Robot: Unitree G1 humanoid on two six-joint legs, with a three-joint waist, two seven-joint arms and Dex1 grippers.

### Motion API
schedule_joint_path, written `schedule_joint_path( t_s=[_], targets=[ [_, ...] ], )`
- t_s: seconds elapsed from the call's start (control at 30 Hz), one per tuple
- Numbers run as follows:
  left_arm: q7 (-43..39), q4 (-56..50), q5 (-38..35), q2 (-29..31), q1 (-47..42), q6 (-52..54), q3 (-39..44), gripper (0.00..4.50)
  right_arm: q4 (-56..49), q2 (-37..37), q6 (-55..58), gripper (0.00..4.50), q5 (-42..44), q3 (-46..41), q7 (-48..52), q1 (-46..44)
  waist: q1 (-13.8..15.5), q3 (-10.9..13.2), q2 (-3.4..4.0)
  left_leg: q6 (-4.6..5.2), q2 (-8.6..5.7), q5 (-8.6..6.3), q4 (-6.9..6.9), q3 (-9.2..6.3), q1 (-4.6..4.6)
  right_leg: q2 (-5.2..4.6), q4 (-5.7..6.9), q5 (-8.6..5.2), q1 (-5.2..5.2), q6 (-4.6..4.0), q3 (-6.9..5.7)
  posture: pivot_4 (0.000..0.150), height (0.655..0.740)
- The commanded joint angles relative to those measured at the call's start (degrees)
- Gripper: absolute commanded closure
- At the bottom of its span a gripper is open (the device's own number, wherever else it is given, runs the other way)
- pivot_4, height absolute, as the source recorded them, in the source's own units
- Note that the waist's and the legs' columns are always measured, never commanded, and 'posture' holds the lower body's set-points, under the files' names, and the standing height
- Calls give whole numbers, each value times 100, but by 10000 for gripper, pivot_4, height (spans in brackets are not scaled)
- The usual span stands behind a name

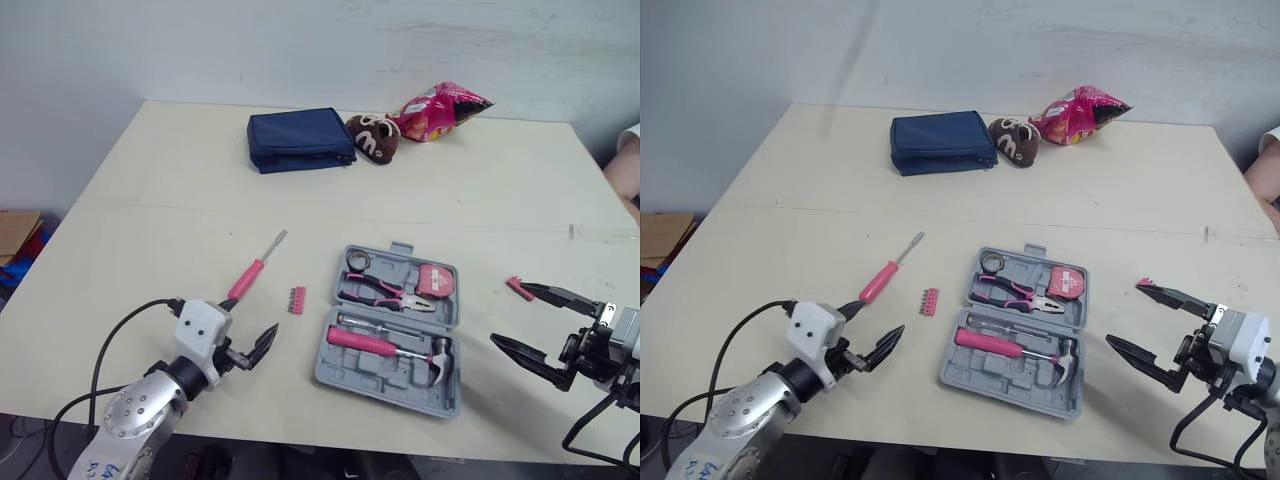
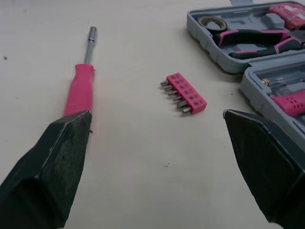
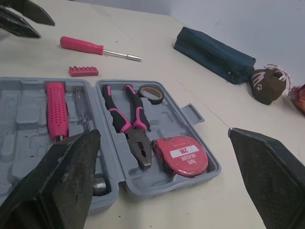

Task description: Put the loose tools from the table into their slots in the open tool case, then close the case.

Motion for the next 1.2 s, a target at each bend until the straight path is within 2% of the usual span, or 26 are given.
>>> schedule_joint_path(
  t_s=[0.03,0.43,0.77,1.07,1.17,1.2],
  targets=[
    [212,74,249,-168,-253,132,-374,275,-229,33,-9,0,126,-70,22,73,-1,0,0,0,0,0,-1,0,0,0,0,0,0,0,0,1500,7400],
    [963,771,1012,-1009,-813,531,-1369,275,-445,-59,123,0,235,-199,94,269,-3,0,0,0,0,-1,-5,2,2,2,-2,0,0,0,1,1500,7400],
    [1601,1169,1499,-1763,-1004,892,-1644,275,-859,-263,540,0,344,-370,-25,281,12,0,0,3,-3,1,-3,2,2,2,-1,1,9,2,6,1500,7400],
    [1853,1343,1830,-1957,-997,1021,-1613,275,-1210,-382,980,0,397,-316,-261,149,-3,3,-4,4,-4,3,-4,2,0,3,-1,2,23,3,9,1500,7400],
    [1877,1381,1854,-2019,-976,1073,-1579,8453,-1222,-375,1038,0,379,-296,-281,85,-2,3,-6,2,-4,9,-5,2,1,4,-2,1,23,3,9,1500,7400],
    [1887,1387,1854,-2040,-964,1085,-1560,12631,-1219,-371,1049,0,375,-290,-281,71,-5,4,-6,2,-4,9,-5,1,1,4,-2,1,23,3,9,1500,7400]
  ],
)
